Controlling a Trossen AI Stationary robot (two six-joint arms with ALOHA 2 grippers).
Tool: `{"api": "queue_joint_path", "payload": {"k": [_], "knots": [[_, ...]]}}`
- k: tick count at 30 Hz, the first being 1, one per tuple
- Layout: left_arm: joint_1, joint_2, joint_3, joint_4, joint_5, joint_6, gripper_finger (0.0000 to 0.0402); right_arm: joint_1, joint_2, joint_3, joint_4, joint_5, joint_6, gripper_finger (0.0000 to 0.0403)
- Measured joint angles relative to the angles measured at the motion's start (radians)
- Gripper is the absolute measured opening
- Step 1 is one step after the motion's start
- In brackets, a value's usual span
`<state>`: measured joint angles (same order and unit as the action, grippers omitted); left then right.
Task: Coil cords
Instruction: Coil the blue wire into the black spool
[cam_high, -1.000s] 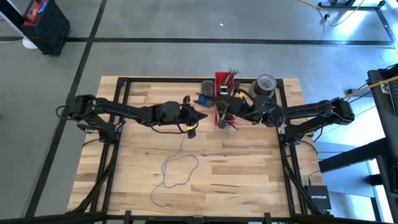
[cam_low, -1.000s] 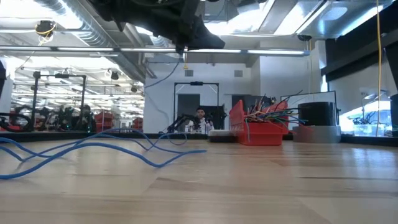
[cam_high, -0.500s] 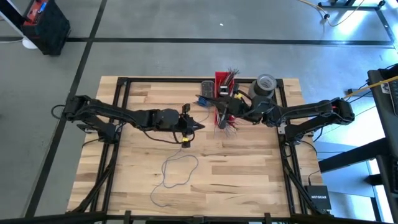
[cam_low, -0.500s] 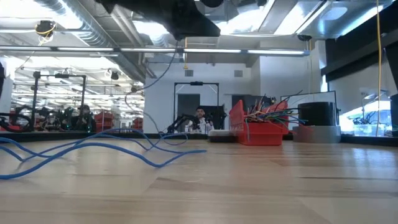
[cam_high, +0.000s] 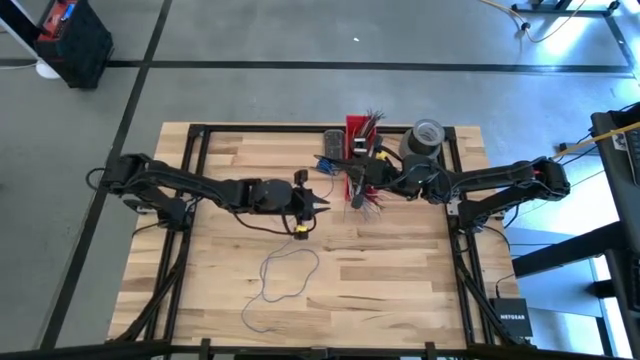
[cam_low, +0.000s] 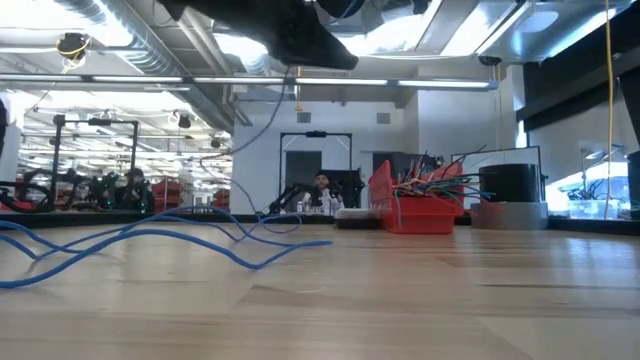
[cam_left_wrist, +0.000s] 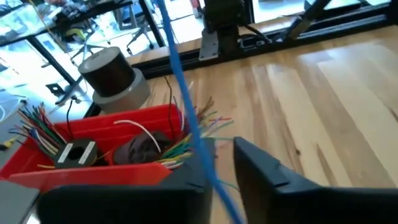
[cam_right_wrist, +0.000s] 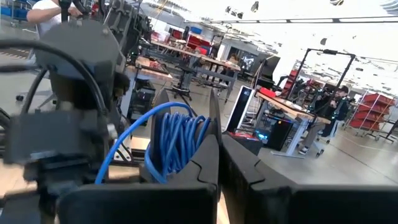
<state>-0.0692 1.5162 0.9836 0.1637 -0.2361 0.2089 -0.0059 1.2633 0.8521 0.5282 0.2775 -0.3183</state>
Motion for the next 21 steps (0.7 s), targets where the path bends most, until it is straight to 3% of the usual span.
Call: {"api": "queue_joint_path", "payload": {"k": [4, 9, 12, 17, 21], "knots": [[0.009, 0.022, 0.001, 0.056, -0.01, -0.034, 0.0126, 0.0, 0.0, 0.0, -0.004, 0.0, 0.0, 0.0008], [-0.03, -0.021, 0.079, -0.07, -0.013, -0.068, 0.0174, 0.0, 0.001, 0.0, -0.017, 0.0, 0.0, 0.0008], [-0.06, -0.056, 0.122, -0.185, -0.046, -0.077, 0.0179, 0.0, 0.001, 0.0, -0.025, 0.0, 0.0, 0.0008], [-0.091, -0.086, 0.126, -0.359, -0.258, -0.102, 0.017, 0.0, 0.001, 0.0, -0.032, 0.001, 0.0, 0.0008], [-0.088, -0.087, 0.126, -0.346, -0.296, -0.093, 0.0162, 0.0, 0.001, 0.0, -0.031, 0.001, -0.001, 0.0008]]}}
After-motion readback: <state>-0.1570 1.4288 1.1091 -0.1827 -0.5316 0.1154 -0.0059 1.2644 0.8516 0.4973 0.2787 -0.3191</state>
